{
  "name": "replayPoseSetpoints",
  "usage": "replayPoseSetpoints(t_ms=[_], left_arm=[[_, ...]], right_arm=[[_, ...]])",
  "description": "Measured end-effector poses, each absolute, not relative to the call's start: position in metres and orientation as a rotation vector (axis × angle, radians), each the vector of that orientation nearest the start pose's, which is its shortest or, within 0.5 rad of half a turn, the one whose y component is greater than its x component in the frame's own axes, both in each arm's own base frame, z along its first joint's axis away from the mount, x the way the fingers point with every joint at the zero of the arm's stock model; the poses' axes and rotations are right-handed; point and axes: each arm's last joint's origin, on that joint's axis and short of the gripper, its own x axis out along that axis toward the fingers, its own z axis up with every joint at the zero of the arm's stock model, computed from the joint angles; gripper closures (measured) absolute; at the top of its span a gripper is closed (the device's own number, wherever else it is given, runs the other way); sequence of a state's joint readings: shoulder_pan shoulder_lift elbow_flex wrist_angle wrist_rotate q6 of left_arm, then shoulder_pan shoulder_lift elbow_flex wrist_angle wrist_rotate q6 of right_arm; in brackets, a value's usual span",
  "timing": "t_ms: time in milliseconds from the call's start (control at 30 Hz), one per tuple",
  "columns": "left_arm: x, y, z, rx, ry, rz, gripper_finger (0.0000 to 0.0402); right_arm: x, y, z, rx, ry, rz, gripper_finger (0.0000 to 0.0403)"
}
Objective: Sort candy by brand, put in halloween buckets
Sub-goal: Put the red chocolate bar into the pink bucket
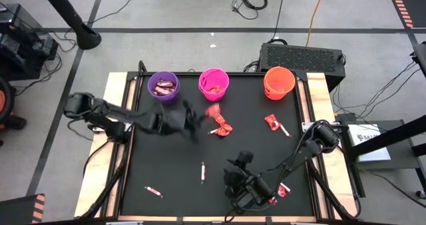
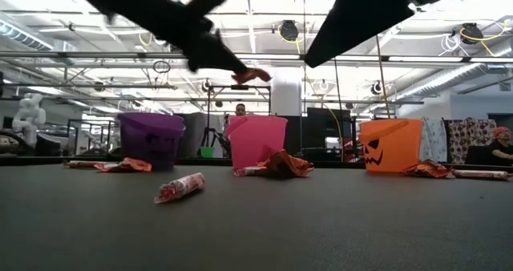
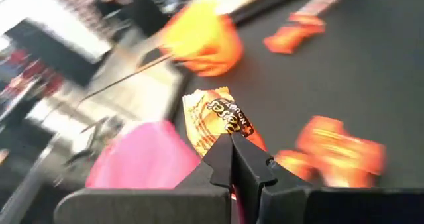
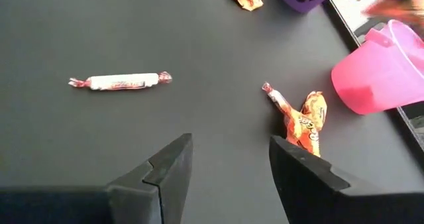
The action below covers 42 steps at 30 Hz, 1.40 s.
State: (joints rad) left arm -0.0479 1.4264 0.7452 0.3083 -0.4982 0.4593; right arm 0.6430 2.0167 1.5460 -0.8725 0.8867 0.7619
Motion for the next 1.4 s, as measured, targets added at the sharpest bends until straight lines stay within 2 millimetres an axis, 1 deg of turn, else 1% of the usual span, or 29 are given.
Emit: replayPoseSetpoints(t_ms=[67,133,267,300,400,467,567,633,733,833,867,1000,1067,1200,1300,1400], left_arm=[[0.301,0.031,0.234,0.503,0.432,0.413,0.04],[0.303,0.06,0.241,0.445,0.407,0.436,0.04],[0.299,0.11,0.251,0.274,0.345,0.469,0.04],[0.297,0.12,0.252,0.238,0.332,0.475,0.04],[0.29,0.144,0.246,0.151,0.34,0.498,0.04],[0.289,0.157,0.242,0.091,0.327,0.51,0.04],[0.288,0.172,0.231,0.003,0.32,0.534,0.04],[0.289,0.178,0.223,-0.035,0.321,0.543,0.04],[0.295,0.185,0.217,-0.093,0.318,0.548,0.04],[0.3,0.187,0.207,-0.162,0.332,0.521,0.04],[0.302,0.188,0.204,-0.182,0.337,0.507,0.04],[0.303,0.188,0.203,-0.228,0.331,0.498,0.0398],[0.303,0.188,0.203,-0.242,0.335,0.501,0.0386],[0.3,0.186,0.209,-0.247,0.373,0.501,0.0338],[0.301,0.186,0.21,-0.248,0.436,0.496,0.0299],[0.302,0.182,0.222,-0.221,0.503,0.473,0.0275]], right_arm=[[0.335,0.219,0.2,-0.243,0.798,-0.534,0.0211],[0.336,0.216,0.2,-0.256,0.802,-0.537,0.0211],[0.342,0.207,0.201,-0.27,0.804,-0.559,0.0211],[0.344,0.203,0.201,-0.275,0.795,-0.578,0.0211],[0.349,0.192,0.202,-0.299,0.761,-0.644,0.0211],[0.352,0.184,0.202,-0.311,0.781,-0.663,0.0211],[0.354,0.174,0.196,-0.356,0.848,-0.679,0.0211],[0.354,0.165,0.191,-0.367,0.882,-0.719,0.0211],[0.35,0.152,0.19,-0.351,0.922,-0.793,0.0211],[0.344,0.146,0.19,-0.31,0.98,-0.84,0.0211],[0.34,0.147,0.19,-0.301,1.001,-0.845,0.0211],[0.325,0.161,0.19,-0.289,1.044,-0.857,0.0211],[0.317,0.169,0.191,-0.29,1.054,-0.851,0.0211],[0.303,0.187,0.192,-0.309,1.037,-0.833,0.0211],[0.295,0.198,0.192,-0.321,1.026,-0.806,0.0211],[0.29,0.205,0.192,-0.333,1.02,-0.785,0.0211]])
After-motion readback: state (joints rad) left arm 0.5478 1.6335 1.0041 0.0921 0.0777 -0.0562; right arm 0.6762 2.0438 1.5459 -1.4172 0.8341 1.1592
